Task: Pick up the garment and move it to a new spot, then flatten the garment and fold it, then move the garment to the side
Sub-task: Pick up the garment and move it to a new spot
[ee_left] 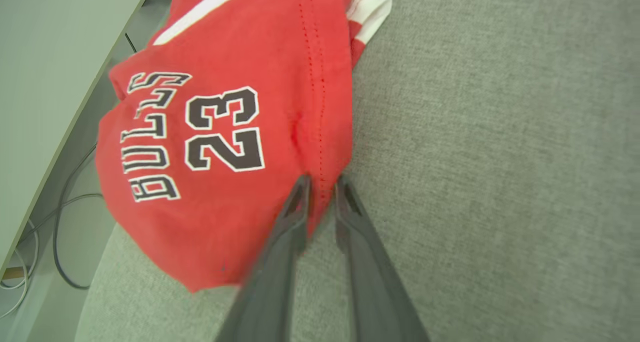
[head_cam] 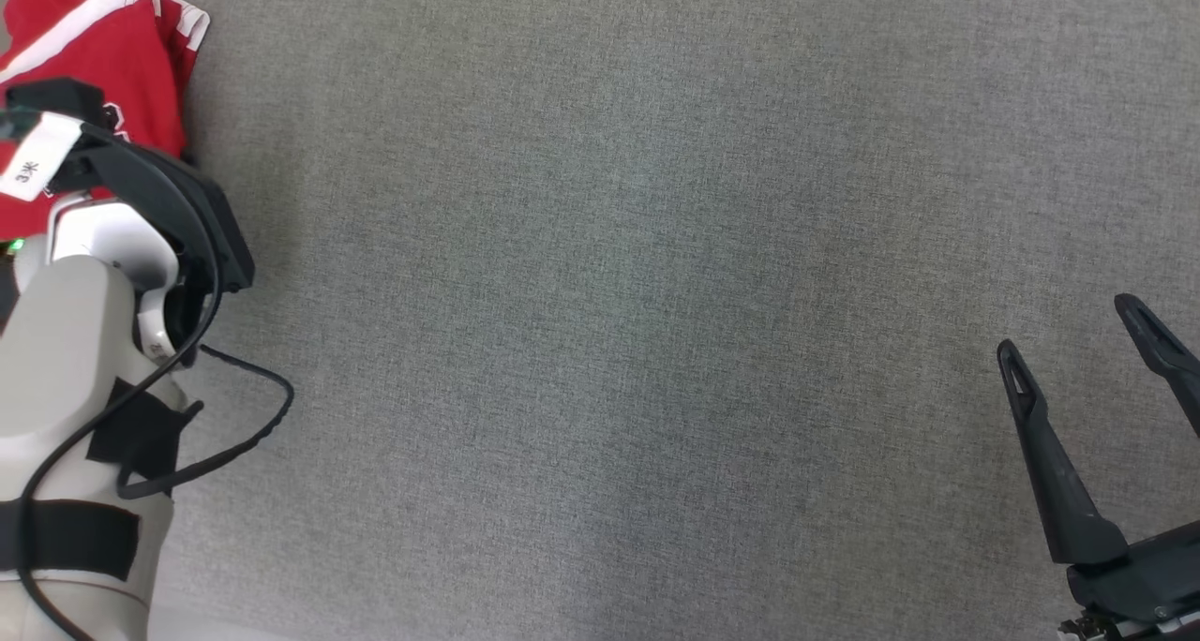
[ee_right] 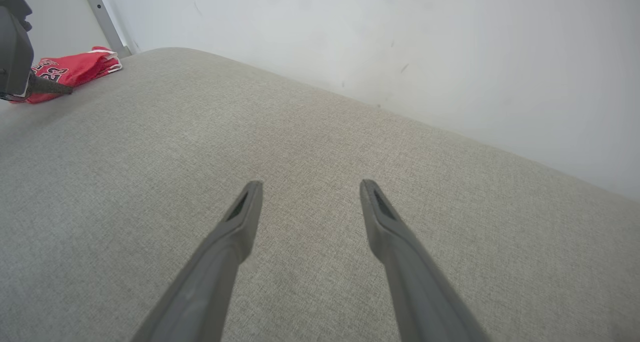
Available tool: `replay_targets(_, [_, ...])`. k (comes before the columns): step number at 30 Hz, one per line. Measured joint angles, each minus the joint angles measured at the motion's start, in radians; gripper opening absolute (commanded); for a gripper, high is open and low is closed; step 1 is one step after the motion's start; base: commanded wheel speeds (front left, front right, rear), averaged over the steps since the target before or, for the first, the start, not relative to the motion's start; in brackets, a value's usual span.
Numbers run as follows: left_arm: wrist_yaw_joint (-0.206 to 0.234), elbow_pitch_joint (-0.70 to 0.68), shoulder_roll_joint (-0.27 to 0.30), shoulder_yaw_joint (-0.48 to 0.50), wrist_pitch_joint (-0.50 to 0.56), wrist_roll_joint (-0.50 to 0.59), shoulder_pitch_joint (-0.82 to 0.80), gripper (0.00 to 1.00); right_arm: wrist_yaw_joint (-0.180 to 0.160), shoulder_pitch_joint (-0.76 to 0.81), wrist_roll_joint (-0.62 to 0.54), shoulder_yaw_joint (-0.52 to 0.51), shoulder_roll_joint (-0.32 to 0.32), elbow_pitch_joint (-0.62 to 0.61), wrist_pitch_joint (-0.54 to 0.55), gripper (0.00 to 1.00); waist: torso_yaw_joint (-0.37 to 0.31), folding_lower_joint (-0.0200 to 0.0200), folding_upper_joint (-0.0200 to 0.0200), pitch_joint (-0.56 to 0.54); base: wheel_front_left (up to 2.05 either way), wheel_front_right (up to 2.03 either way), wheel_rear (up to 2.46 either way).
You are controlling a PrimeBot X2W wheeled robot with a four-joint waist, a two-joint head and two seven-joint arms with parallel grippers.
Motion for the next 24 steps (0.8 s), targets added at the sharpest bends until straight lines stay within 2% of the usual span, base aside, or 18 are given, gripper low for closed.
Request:
replay_targets(9, [-0.008, 0.046, -0.017, 0.003, -0.033, -0.012, -0.001, 0.0, 0.0, -0.027, 0.012, 0.017, 0.006, 0.031, 0.0, 1.0, 0.005, 0.0, 0.0, -0.025, 0.0, 0.0, 0.0])
replay_targets(14, [-0.022, 0.066, -0.017, 0.004, -0.049, -0.014, -0.037, 0.0, 0.0, -0.083, 0.029, 0.052, 0.03, 0.093, -0.02, 1.0, 0.01, 0.0, 0.0, -0.066, 0.0, 0.0, 0.0])
replay_targets(24, [-0.049, 0.086, 0.015, 0.013, -0.091, -0.017, -0.057, 0.0, 0.0, -0.146, 0.07, 0.102, 0.083, 0.212, -0.086, 1.0, 0.012, -0.0001, -0.0001, -0.168, 0.0, 0.0, 0.0])
